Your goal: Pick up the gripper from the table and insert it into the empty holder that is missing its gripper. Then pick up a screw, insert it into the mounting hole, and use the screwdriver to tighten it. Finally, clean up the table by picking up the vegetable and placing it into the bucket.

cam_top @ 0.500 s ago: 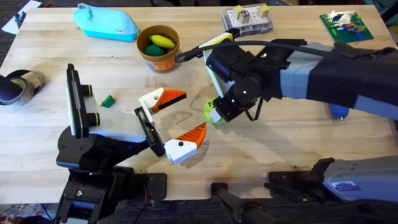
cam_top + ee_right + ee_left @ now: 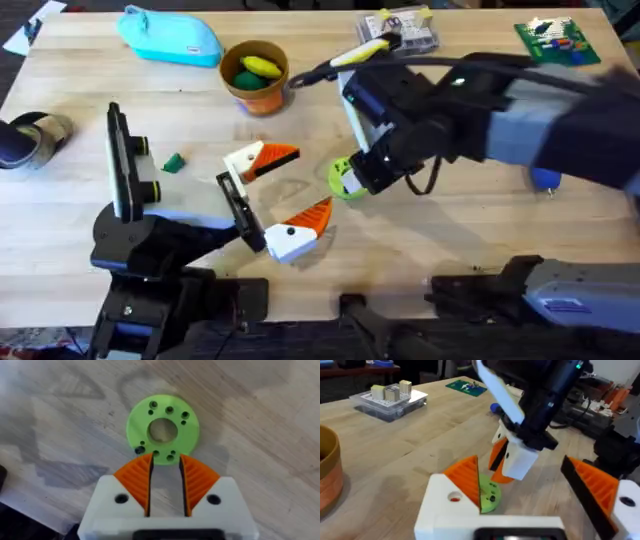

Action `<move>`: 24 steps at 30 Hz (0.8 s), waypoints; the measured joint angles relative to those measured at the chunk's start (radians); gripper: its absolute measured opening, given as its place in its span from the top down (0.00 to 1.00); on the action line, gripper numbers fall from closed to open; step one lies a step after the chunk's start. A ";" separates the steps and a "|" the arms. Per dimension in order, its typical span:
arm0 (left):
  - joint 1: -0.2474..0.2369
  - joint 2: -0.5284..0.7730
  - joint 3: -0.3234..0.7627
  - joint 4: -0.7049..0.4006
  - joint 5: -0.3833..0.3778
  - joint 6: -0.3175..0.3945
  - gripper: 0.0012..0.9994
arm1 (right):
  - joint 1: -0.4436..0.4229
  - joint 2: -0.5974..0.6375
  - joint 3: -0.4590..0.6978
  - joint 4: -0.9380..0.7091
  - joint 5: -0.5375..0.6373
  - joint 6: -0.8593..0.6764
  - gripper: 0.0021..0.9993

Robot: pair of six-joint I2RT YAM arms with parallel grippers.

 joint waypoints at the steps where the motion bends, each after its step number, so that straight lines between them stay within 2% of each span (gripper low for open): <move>1: 0.000 0.000 0.000 0.000 0.000 0.000 0.01 | 0.001 -0.027 0.003 -0.006 0.000 0.005 0.66; 7: 0.000 0.000 0.000 0.000 0.000 -0.002 0.01 | 0.061 -0.121 0.023 -0.007 0.001 0.000 0.66; 13: 0.000 0.000 0.000 0.000 0.000 -0.003 0.01 | 0.133 -0.024 0.024 -0.004 0.009 -0.059 0.66; 18: 0.000 0.000 0.000 0.000 0.000 -0.003 0.01 | 0.135 0.052 0.023 -0.001 0.017 -0.072 0.66; 24: 0.000 0.000 0.000 0.000 0.000 -0.003 0.01 | 0.136 0.077 0.024 0.034 0.021 -0.077 0.66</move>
